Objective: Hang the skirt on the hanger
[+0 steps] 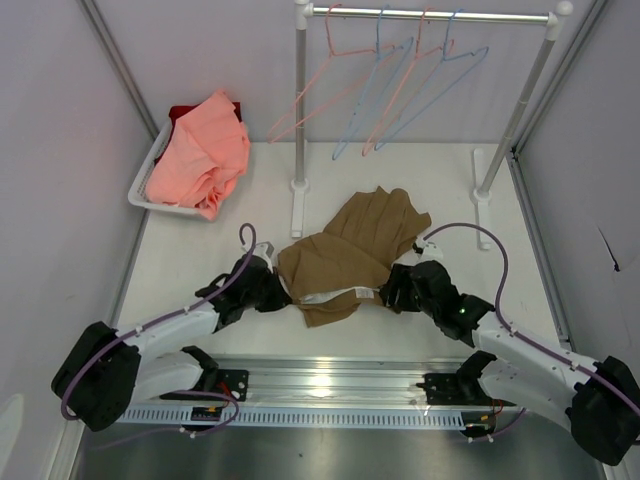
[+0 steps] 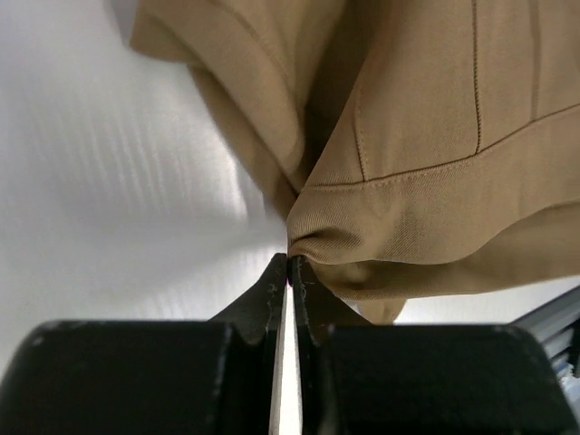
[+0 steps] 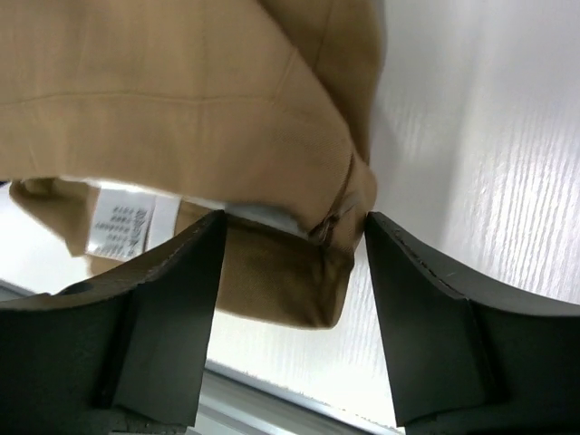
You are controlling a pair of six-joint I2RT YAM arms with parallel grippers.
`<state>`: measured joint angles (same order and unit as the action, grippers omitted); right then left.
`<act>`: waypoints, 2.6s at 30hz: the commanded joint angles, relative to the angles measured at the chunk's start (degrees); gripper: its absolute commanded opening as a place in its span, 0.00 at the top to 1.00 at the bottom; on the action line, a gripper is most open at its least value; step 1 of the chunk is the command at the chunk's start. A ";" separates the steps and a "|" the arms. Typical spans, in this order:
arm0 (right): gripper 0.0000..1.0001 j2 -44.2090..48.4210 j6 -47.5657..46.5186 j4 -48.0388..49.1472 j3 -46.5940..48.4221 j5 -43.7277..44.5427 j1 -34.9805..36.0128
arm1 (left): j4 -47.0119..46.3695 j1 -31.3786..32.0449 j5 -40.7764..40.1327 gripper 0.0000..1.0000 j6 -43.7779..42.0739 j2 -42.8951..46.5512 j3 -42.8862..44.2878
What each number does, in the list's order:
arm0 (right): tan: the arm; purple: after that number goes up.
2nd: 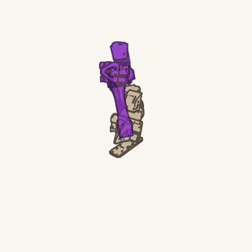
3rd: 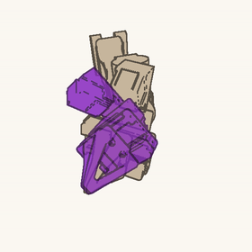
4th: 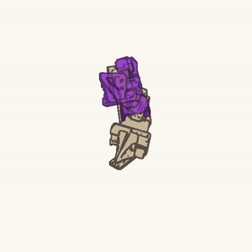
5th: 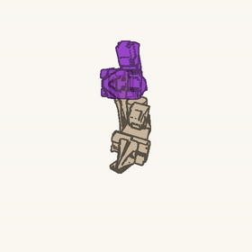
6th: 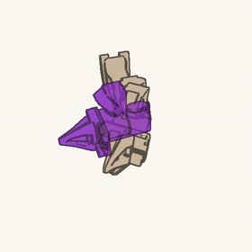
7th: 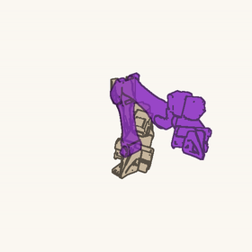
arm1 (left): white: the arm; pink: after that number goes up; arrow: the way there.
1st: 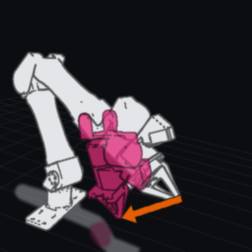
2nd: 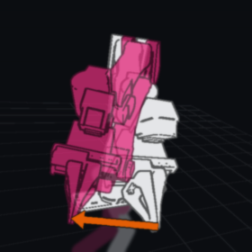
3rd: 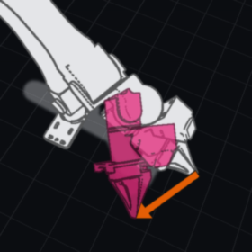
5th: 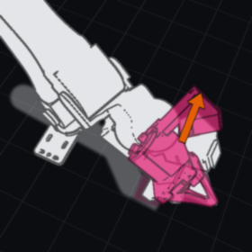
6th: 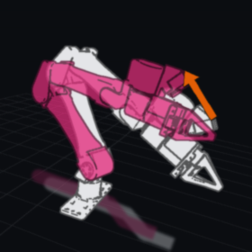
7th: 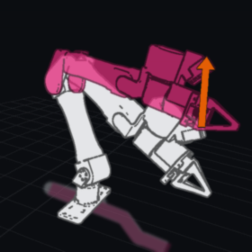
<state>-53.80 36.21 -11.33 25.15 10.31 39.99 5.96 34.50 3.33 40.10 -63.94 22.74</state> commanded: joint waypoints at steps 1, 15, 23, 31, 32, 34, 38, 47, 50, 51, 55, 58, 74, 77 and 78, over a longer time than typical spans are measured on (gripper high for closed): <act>0.31 2.99 0.27 -3.86 0.87 4.19 1.93 | -5.52 0.39 1.85 0.89 0.16 2.51 -0.59; 0.37 5.90 -1.22 -11.69 7.90 6.65 6.59 | -0.78 0.57 0.71 0.52 -1.77 6.62 1.78; 0.39 1.42 -2.10 -14.32 15.00 8.76 6.59 | 6.78 0.57 0.36 0.47 -3.88 12.96 4.94; 0.40 -3.41 -4.03 -17.41 26.70 9.56 3.53 | 8.45 1.36 1.94 0.47 -4.76 14.02 6.78; 0.41 -3.76 -4.73 -17.32 28.10 8.43 2.21 | 9.24 1.36 1.51 0.47 -4.85 14.46 7.49; 0.46 -4.73 -6.23 -18.10 34.15 4.40 -3.91 | 10.38 1.45 1.33 0.47 -5.20 14.99 8.54; 0.47 -9.64 -8.69 -20.39 47.60 -3.00 -14.31 | 13.11 1.53 0.19 0.47 -6.08 16.48 11.70; 0.44 -31.78 -11.07 -22.85 85.38 -7.15 -27.85 | 19.00 1.80 -3.07 0.45 -8.28 20.00 16.89; 0.40 -41.10 -12.99 -24.35 98.63 -4.43 -28.30 | 19.71 1.80 -3.07 0.45 -8.28 20.52 17.86; 0.39 -43.38 -13.52 -24.79 101.74 -3.98 -28.30 | 19.71 1.80 -3.07 0.45 -8.19 20.61 18.12; 0.33 -52.44 -14.50 -26.11 113.79 -2.13 -28.82 | 20.67 1.71 -2.98 0.45 -8.37 21.84 19.27; 0.32 -56.14 -14.58 -24.71 117.76 -0.12 -29.26 | 21.29 1.80 -2.98 0.45 -8.63 22.46 19.80; 0.54 -56.07 -20.38 -17.06 111.44 6.39 -29.44 | 23.05 1.80 -5.00 0.45 -8.28 25.53 19.01; 0.58 -55.01 -21.17 -17.06 109.95 6.92 -29.44 | 22.61 1.80 -4.65 0.46 -8.11 25.36 18.39; 0.59 -54.92 -21.70 -17.14 109.77 6.92 -29.44 | 22.43 1.71 -4.56 0.46 -8.10 25.36 18.39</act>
<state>-112.07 16.80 -30.92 135.46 15.49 10.70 29.34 35.99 -1.13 32.47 -39.05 40.45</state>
